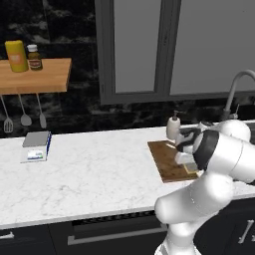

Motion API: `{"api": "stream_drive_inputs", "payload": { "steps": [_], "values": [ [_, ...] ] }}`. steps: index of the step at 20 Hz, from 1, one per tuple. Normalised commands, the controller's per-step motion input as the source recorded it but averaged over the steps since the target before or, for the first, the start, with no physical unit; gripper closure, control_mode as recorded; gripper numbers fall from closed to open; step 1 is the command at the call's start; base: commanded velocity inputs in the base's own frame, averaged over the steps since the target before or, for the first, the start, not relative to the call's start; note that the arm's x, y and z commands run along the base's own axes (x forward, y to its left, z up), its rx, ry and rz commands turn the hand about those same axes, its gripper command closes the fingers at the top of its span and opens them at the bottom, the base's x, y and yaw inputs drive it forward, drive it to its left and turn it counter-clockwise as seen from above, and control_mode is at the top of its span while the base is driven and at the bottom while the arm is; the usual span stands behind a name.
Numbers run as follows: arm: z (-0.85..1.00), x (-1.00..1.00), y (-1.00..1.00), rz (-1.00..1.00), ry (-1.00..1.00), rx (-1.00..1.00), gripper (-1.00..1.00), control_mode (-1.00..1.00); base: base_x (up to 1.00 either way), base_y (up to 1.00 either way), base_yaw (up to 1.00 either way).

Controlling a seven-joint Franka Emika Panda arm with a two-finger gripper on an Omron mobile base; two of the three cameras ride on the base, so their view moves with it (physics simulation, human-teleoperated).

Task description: Pick up the sponge from the counter and clean the cutting board by briefly scrubbing or pressing down on the cutting board. Once finished, release the sponge.

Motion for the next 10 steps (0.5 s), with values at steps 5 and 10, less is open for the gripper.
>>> {"api": "stream_drive_inputs", "payload": {
  "steps": [5,10],
  "values": [
    [-1.0,0.37,0.08,0.0,-0.26,0.01,1.0,-1.0,0.0,0.0,0.0],
    [-0.3,0.57,0.1,0.0,-0.17,0.03,1.0,-1.0,0.0,0.0,0.0]
  ]
}}
